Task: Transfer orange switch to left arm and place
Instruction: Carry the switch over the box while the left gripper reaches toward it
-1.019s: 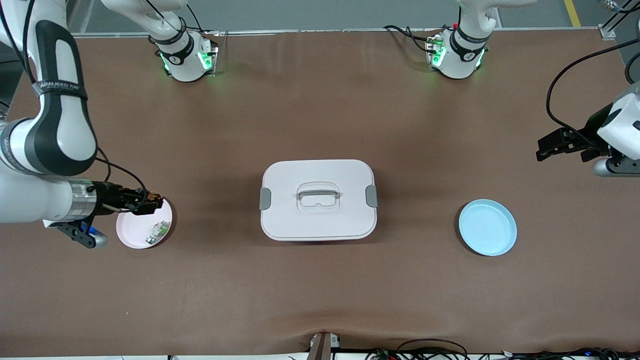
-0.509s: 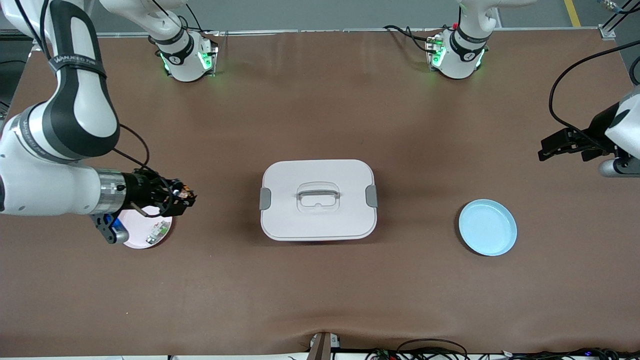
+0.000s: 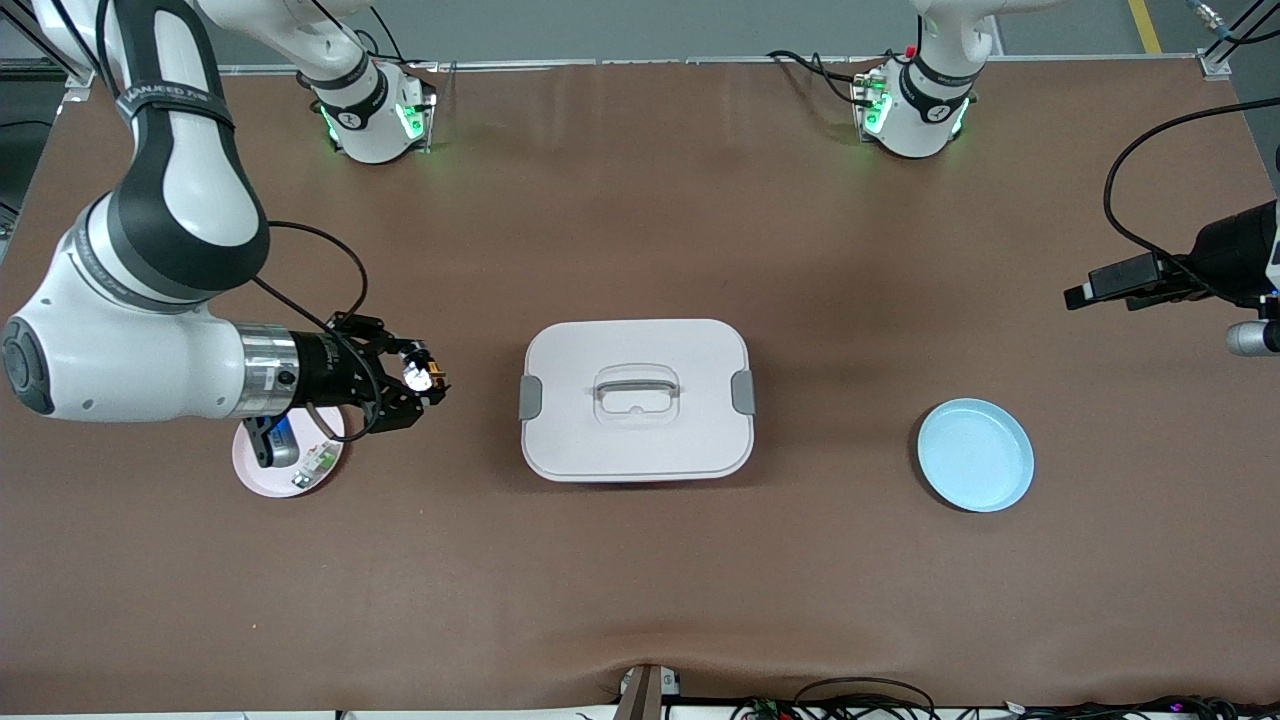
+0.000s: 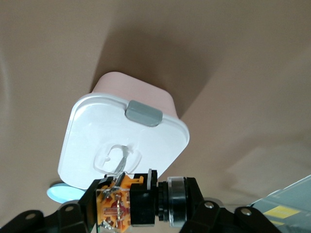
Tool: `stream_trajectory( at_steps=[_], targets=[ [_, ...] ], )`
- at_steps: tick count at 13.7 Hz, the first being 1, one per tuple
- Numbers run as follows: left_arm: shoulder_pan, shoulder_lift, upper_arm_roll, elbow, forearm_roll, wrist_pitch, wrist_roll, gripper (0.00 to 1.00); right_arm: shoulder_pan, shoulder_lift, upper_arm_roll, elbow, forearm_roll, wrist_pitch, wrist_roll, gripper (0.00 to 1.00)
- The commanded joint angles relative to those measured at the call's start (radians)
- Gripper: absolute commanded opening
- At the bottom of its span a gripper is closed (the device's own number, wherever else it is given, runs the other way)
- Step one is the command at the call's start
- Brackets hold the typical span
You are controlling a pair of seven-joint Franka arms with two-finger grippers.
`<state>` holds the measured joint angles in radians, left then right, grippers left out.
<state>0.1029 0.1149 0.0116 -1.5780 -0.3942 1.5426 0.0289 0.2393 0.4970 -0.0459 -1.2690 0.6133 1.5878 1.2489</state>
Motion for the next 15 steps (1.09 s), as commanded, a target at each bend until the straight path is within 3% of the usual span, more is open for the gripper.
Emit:
stream_trajectory(
  at_steps=[1,5,12,15],
  targets=[
    [0.040,-0.113,-0.002,-0.188,-0.145,0.109,0.093,1.00,0.035,0.026,-0.006,0.030,0.031,0.033,0.154,0.00],
    [0.035,-0.221,-0.045,-0.384,-0.322,0.292,0.112,1.00,0.075,0.041,-0.008,0.023,0.115,0.047,0.260,0.00],
    [0.024,-0.180,-0.273,-0.418,-0.553,0.381,0.108,1.00,0.149,0.049,-0.008,0.030,0.117,0.082,0.305,0.00],
    [0.023,-0.146,-0.392,-0.407,-0.594,0.471,0.080,1.00,0.211,0.048,-0.008,0.033,0.118,0.151,0.307,0.00]
  ],
)
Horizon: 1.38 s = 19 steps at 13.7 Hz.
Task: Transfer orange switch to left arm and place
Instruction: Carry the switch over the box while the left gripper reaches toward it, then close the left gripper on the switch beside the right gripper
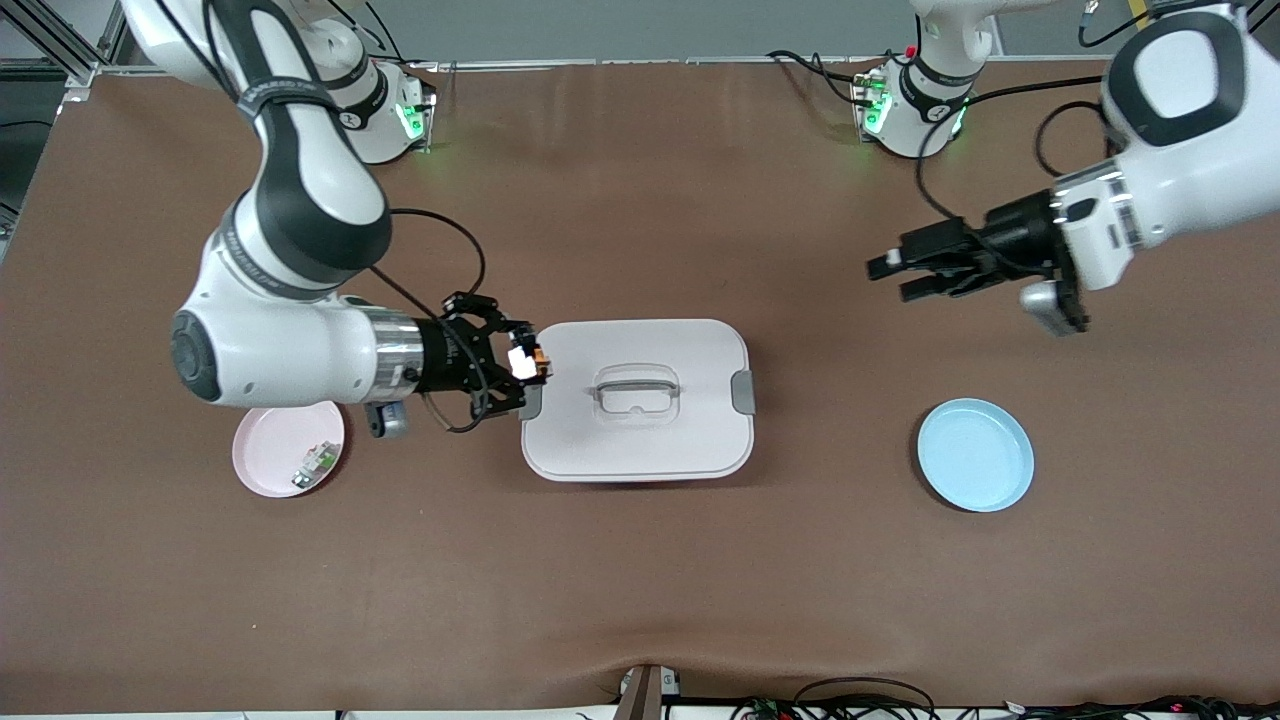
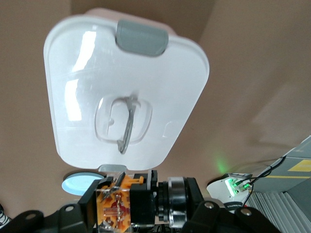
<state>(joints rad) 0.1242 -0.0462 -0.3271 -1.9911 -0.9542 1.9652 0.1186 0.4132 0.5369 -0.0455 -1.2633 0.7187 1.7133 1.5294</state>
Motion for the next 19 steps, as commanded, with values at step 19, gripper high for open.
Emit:
stream_trajectory(
  at_steps=[19],
  targets=[
    [-0.150,0.218,-0.337,0.124,-0.078,0.603,-0.507,1.00,0.188,0.005,-0.017,0.133,-0.005,0.068,0.307,0.00]
  ],
)
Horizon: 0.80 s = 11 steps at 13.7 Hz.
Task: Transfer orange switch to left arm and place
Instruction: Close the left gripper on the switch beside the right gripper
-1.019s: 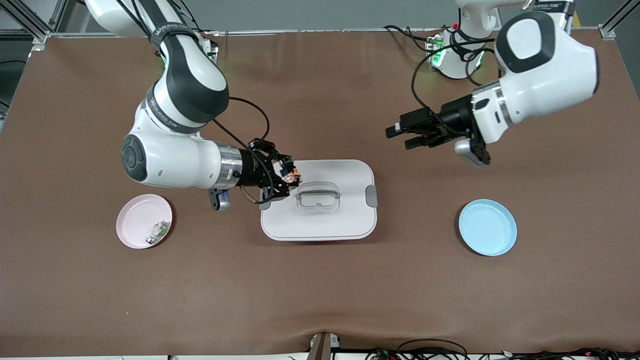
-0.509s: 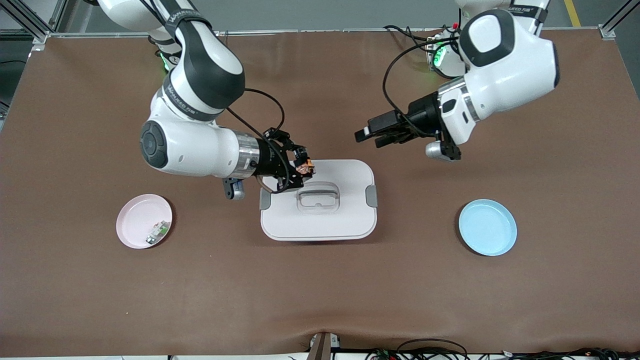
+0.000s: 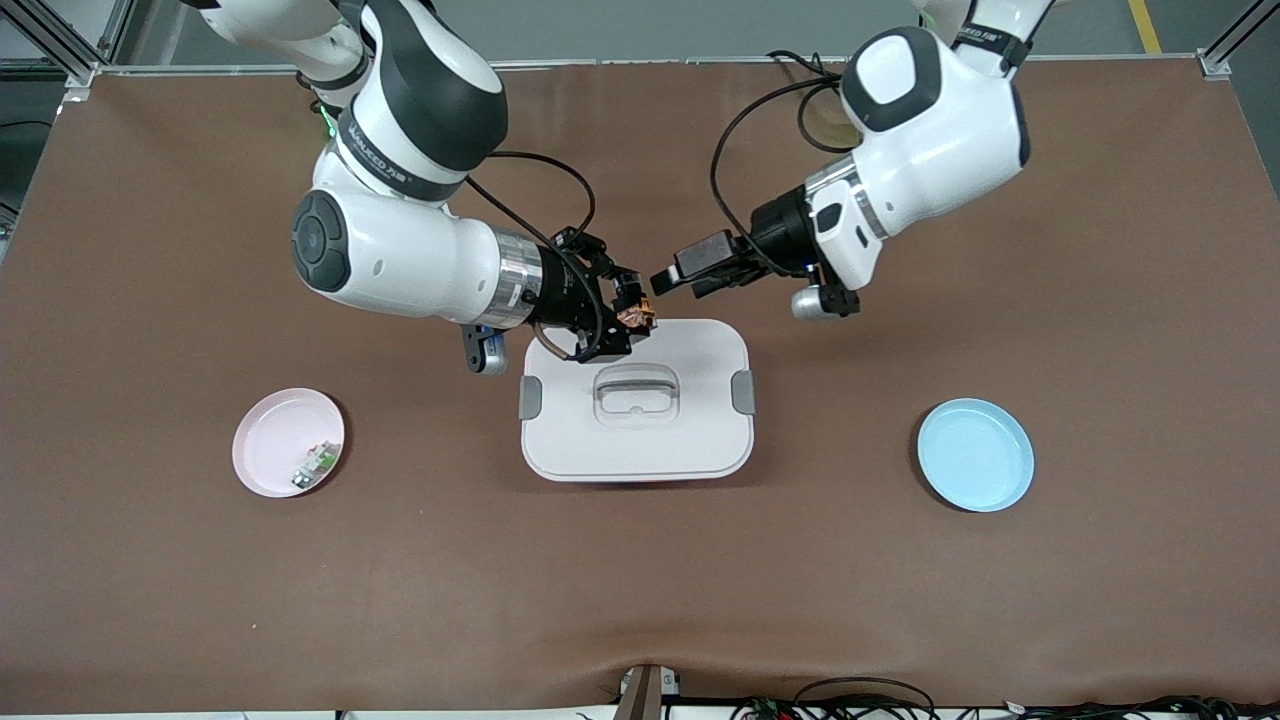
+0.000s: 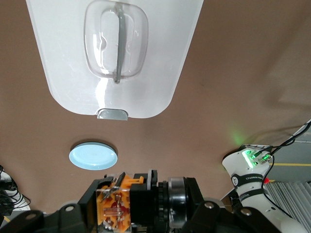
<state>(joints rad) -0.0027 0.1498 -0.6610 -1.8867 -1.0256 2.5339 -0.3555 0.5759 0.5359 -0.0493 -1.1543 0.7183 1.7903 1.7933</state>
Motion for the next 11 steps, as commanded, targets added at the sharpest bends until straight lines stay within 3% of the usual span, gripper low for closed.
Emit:
stream_trajectory(
  at_steps=[1,11],
  targets=[
    [-0.031,0.020,-0.003,0.018,-0.004,0.036,-0.054,1.00,0.030,0.006,-0.014,0.024,-0.005,-0.009,0.043,0.00],
    [-0.051,0.048,-0.003,0.018,-0.002,0.083,-0.069,1.00,0.068,0.009,-0.011,0.039,-0.019,-0.081,0.086,0.00]
  ],
)
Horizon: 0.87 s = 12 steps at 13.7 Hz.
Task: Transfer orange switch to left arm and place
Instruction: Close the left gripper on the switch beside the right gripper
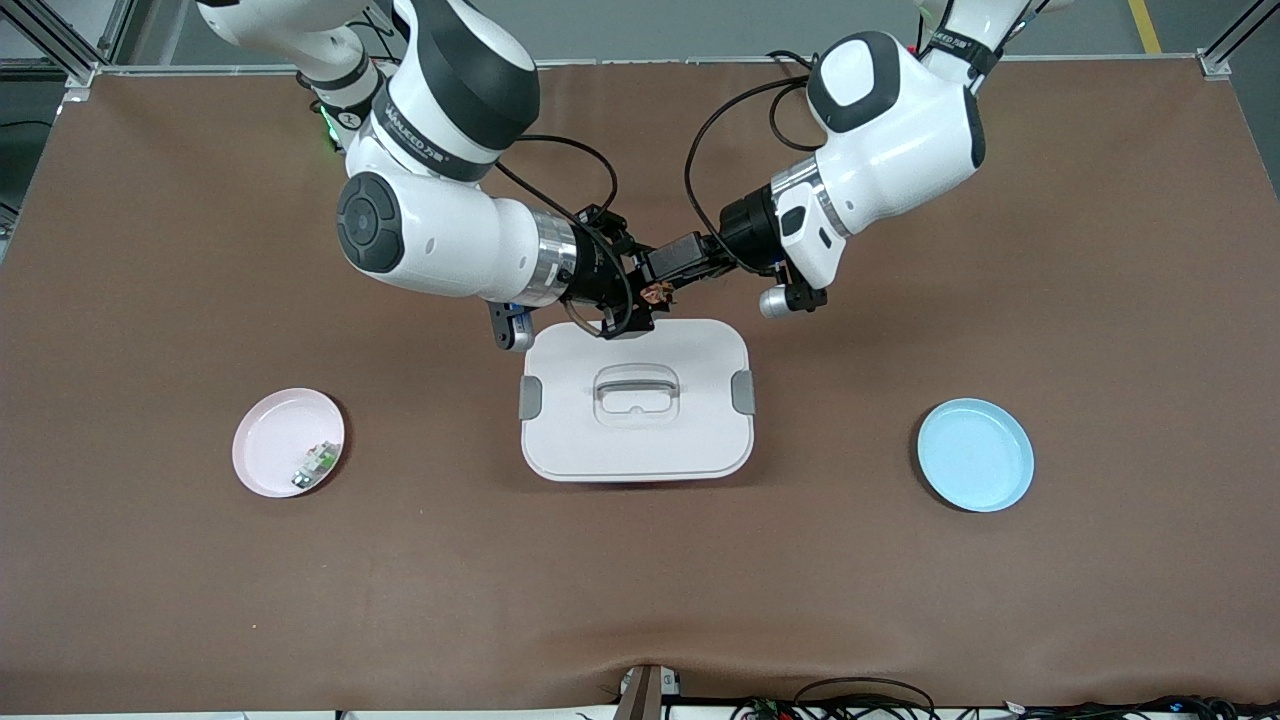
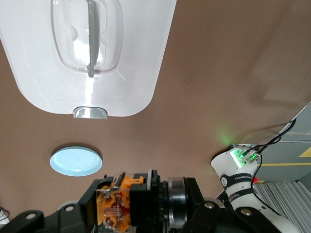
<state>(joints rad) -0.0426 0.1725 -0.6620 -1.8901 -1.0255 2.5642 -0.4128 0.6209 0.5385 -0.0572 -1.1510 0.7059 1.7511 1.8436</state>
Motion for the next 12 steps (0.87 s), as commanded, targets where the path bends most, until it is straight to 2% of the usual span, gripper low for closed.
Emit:
stream_trajectory(
  at_steps=[1,4,7,8,10,12],
  targets=[
    [-0.014,0.025,-0.002,0.022,-0.002,0.054,-0.012,1.00,0.022,0.006,-0.004,0.043,-0.006,-0.045,0.035,0.00],
    [-0.014,0.027,-0.004,0.019,-0.002,0.054,-0.012,0.98,0.022,0.006,-0.004,0.048,-0.006,-0.047,0.035,0.00],
    [-0.013,0.028,-0.002,0.017,-0.002,0.054,-0.012,0.62,0.023,0.006,-0.004,0.048,-0.008,-0.047,0.035,0.00],
    [-0.010,0.028,-0.002,0.017,-0.002,0.054,-0.012,0.57,0.023,0.006,-0.004,0.048,-0.008,-0.045,0.035,0.00],
    [-0.008,0.028,-0.004,0.016,-0.002,0.054,-0.012,0.36,0.022,0.008,-0.004,0.048,-0.008,-0.044,0.035,0.00],
    [-0.010,0.028,-0.002,0.017,-0.002,0.054,-0.012,0.23,0.022,0.006,-0.004,0.048,-0.008,-0.045,0.035,0.00]
  ],
)
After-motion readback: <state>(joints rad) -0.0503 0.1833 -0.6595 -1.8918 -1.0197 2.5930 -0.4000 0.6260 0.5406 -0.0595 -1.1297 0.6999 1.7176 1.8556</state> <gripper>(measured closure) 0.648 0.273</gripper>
